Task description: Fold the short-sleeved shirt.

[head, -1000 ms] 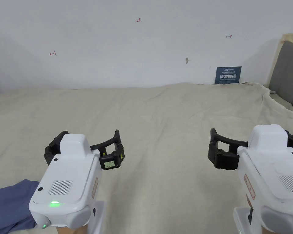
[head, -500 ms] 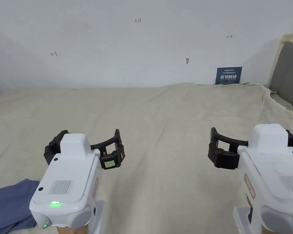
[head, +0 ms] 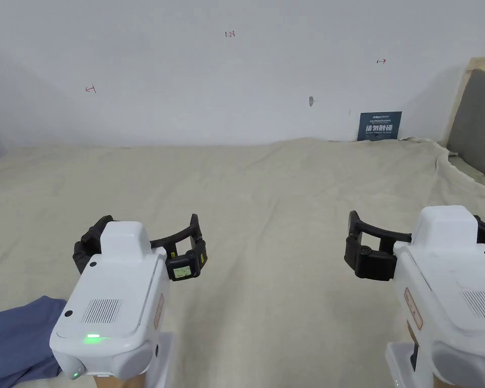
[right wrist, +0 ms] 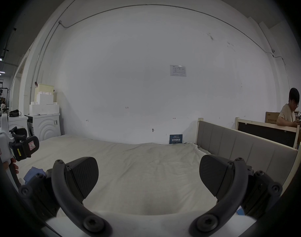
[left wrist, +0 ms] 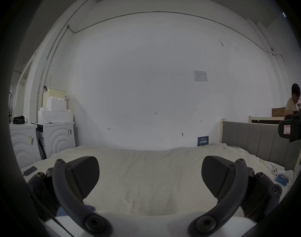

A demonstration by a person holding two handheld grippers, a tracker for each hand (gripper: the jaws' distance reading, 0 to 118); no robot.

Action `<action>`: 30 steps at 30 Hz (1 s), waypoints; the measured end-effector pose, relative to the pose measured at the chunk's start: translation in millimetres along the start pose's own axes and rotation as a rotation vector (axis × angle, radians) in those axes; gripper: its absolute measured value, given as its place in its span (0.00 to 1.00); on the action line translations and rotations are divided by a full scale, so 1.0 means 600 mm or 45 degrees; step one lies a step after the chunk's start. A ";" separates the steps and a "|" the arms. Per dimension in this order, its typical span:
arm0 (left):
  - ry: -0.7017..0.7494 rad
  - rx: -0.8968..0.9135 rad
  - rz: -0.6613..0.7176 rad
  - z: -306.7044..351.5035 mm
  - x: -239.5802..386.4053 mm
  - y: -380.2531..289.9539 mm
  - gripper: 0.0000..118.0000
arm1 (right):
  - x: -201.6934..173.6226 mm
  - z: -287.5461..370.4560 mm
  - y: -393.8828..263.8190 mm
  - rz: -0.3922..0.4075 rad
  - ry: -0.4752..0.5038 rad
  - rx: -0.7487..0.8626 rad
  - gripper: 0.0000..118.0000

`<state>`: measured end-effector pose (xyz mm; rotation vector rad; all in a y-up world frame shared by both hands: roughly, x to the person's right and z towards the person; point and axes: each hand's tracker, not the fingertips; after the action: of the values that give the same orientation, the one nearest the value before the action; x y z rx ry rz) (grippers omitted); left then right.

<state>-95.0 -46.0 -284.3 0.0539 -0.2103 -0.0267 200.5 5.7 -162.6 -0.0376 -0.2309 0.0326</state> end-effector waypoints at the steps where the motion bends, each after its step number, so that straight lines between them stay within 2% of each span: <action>1: 0.002 0.001 0.001 0.000 0.000 0.000 1.00 | 0.000 0.000 0.000 0.002 -0.001 0.000 0.99; 15: 0.003 -0.001 -0.001 0.000 -0.003 0.000 1.00 | 0.014 -0.021 -0.022 0.004 0.002 0.002 0.99; 30: -0.003 0.002 -0.007 -0.001 -0.001 0.001 1.00 | -0.005 -0.002 0.003 0.006 0.007 -0.001 0.99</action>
<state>-95.2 -45.4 -285.1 0.0557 -0.2125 -0.0319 197.9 7.5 -164.7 -0.0387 -0.2253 0.0372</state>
